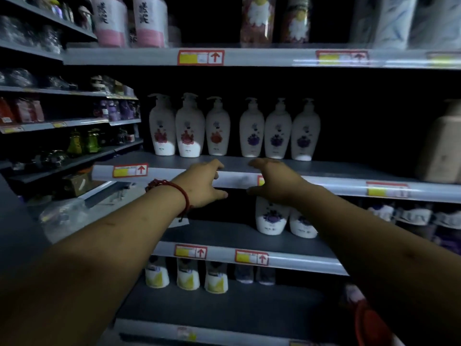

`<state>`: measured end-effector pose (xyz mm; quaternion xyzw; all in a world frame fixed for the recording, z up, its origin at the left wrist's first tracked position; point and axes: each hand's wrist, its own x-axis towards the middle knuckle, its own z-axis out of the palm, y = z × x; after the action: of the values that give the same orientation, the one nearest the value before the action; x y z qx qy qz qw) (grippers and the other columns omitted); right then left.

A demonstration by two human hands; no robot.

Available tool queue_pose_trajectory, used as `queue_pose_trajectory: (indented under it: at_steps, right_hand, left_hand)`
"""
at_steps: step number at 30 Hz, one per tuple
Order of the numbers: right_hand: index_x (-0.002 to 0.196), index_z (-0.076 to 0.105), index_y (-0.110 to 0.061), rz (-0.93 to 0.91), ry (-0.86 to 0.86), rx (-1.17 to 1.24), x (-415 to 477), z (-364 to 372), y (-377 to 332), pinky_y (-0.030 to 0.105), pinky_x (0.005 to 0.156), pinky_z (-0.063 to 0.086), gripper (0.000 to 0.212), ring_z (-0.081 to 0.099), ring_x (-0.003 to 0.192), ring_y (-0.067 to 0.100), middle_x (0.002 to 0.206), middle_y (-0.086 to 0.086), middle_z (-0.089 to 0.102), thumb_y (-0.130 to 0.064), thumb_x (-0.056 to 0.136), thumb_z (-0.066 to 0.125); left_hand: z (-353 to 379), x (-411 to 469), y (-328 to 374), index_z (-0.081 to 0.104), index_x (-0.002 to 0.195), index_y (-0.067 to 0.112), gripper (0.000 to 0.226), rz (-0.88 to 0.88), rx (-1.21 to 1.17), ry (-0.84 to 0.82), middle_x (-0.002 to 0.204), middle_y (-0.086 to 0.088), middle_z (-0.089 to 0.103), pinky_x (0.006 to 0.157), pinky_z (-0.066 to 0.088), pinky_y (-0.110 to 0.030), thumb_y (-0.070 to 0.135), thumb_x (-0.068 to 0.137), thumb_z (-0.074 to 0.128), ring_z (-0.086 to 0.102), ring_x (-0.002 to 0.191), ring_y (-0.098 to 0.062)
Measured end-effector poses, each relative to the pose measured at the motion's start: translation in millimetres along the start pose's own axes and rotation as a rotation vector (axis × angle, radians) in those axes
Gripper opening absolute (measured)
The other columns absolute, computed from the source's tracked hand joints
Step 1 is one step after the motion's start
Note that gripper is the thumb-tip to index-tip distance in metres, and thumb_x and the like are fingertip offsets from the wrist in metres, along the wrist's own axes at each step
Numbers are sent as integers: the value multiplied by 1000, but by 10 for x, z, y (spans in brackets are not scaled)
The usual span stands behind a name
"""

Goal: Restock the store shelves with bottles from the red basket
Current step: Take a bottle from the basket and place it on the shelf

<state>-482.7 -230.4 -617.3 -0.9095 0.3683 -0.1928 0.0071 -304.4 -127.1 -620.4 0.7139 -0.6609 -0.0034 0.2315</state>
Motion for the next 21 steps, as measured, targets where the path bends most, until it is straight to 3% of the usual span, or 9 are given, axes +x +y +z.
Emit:
queue_pose_trajectory:
  at_steps: [7, 12, 16, 21]
  right_hand:
    - [143, 43, -17, 213, 33, -8, -577, 84, 626, 34, 101, 45, 73, 52, 125, 28, 139, 8, 53, -36, 79, 74]
    - [136, 48, -17, 362, 25, -7, -995, 63, 1181, 41, 96, 47, 70, 53, 120, 30, 133, 9, 55, -41, 76, 77]
    - [137, 47, -11, 449, 17, -11, -1435, 163, 1610, 39, 99, 45, 70, 52, 124, 32, 135, 14, 55, -35, 78, 77]
    - [142, 42, -13, 567, -26, -7, -1967, 343, 2151, 40, 100, 46, 78, 52, 127, 30, 140, 13, 53, -32, 76, 81]
  left_hand:
    - [681, 278, 572, 42, 141, 17, 72, 112, -106, -90, 132, -7, 56, 98, 45, -29, 36, 80, 77, 55, 118, -23]
    - [1207, 512, 1057, 55, 122, 18, 53, 263, -113, -189, 117, -4, 63, 95, 49, -36, 35, 76, 78, 60, 111, -24]
    - [1709, 599, 1428, 42, 145, 14, 78, 315, -122, -274, 138, -7, 54, 102, 40, -27, 34, 79, 78, 53, 126, -24]
    - [2369, 598, 1809, 42, 145, 14, 75, 386, -161, -371, 142, -10, 52, 102, 39, -28, 36, 82, 76, 51, 128, -24]
